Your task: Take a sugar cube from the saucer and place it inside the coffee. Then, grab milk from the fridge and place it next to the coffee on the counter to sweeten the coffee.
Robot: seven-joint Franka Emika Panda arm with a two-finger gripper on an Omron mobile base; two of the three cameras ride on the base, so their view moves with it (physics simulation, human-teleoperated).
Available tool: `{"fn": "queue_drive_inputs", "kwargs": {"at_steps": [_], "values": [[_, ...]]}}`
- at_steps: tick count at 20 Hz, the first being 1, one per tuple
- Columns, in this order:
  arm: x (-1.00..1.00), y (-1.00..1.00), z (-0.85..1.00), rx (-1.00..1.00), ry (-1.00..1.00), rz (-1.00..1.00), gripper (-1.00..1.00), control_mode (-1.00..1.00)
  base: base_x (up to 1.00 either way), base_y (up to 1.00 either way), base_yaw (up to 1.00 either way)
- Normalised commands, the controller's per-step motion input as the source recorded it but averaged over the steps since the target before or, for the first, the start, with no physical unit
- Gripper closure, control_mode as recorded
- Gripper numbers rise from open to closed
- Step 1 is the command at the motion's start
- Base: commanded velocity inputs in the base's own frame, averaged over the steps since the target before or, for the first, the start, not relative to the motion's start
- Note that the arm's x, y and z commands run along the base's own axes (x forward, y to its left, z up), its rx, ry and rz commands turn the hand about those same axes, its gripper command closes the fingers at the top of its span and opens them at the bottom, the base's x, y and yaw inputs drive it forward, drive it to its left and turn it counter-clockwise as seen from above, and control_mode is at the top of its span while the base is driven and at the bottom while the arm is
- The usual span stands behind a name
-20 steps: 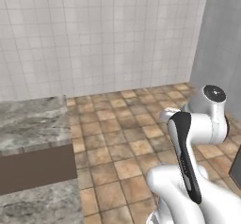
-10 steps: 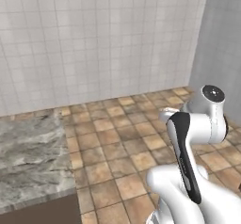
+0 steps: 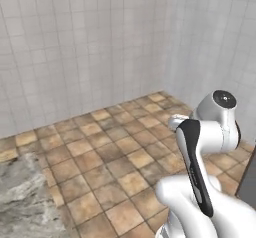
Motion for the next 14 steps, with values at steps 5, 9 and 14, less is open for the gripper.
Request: {"fn": "queue_drive_inputs", "kwargs": {"at_steps": [5,9,14], "values": [[0.00,0.00,0.00,0.00,0.00,0.00,-1.00,1.00,0.80,0.00,-0.46],[0.00,0.00,0.00,0.00,0.00,0.00,-1.00,1.00,0.84,-0.09,-0.46],[0.00,0.00,0.00,0.00,0.00,0.00,-1.00,1.00,0.56,-0.23,-0.49]]}}
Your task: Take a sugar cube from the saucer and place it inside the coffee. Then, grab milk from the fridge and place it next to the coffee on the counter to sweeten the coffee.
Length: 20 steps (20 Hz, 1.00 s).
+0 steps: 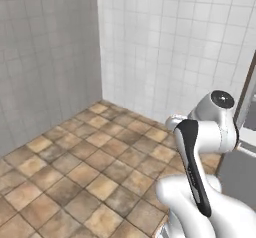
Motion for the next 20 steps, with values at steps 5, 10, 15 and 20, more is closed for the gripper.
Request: {"fn": "queue_drive_inputs", "kwargs": {"at_steps": [5,10,15,20], "values": [[0.00,0.00,0.00,0.00,0.00,0.00,-1.00,1.00,0.53,-0.35,-0.53],[0.00,0.00,0.00,0.00,0.00,0.00,-1.00,1.00,0.54,-0.23,-0.55],[0.00,0.00,0.00,0.00,0.00,0.00,-1.00,1.00,0.50,-0.04,-0.55],[0.00,0.00,0.00,0.00,0.00,0.00,-1.00,1.00,0.26,0.00,-0.56]]}}
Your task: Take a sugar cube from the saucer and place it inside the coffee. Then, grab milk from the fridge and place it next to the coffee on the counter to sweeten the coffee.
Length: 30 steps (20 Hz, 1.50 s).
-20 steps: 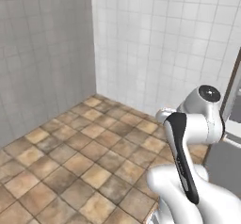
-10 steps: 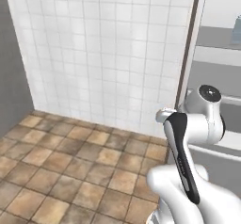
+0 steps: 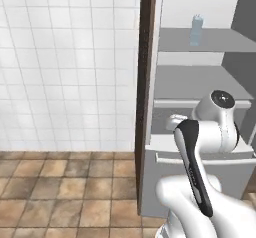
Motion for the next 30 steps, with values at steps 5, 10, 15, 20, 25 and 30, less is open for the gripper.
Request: {"fn": "queue_drive_inputs", "kwargs": {"at_steps": [5,10,15,20,25,30], "values": [[0.00,0.00,0.00,0.00,0.00,0.00,-1.00,1.00,0.42,-0.05,-0.42],[0.00,0.00,0.00,0.00,0.00,0.00,-1.00,1.00,0.62,0.01,-0.34],[0.00,0.00,0.00,0.00,0.00,0.00,-1.00,1.00,0.48,0.00,-0.34],[0.00,0.00,0.00,0.00,0.00,0.00,-1.00,1.00,0.49,0.06,-0.19],[0.00,0.00,0.00,0.00,0.00,0.00,-1.00,1.00,0.53,0.04,-0.02],[0.00,0.00,0.00,0.00,0.00,0.00,-1.00,1.00,0.36,0.00,0.01]]}}
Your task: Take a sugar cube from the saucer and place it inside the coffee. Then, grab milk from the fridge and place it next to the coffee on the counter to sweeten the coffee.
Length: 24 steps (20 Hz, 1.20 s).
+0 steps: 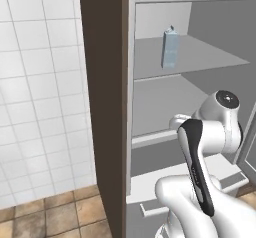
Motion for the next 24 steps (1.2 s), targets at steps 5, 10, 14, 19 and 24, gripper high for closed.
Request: {"fn": "queue_drive_inputs", "kwargs": {"at_steps": [5,10,14,19,24], "values": [[0.00,0.00,0.00,0.00,0.00,0.00,-1.00,1.00,0.15,0.00,0.04],[0.00,0.00,0.00,0.00,0.00,0.00,-1.00,1.00,0.00,0.00,0.05],[0.00,0.00,0.00,0.00,0.00,0.00,-1.00,1.00,0.00,0.00,0.27],[0.00,0.00,0.10,-0.01,-0.03,0.00,-1.00,-1.00,0.00,0.08,0.02],[0.06,0.00,0.70,-0.06,-0.21,-0.02,-1.00,-1.00,0.00,0.00,0.00]]}}
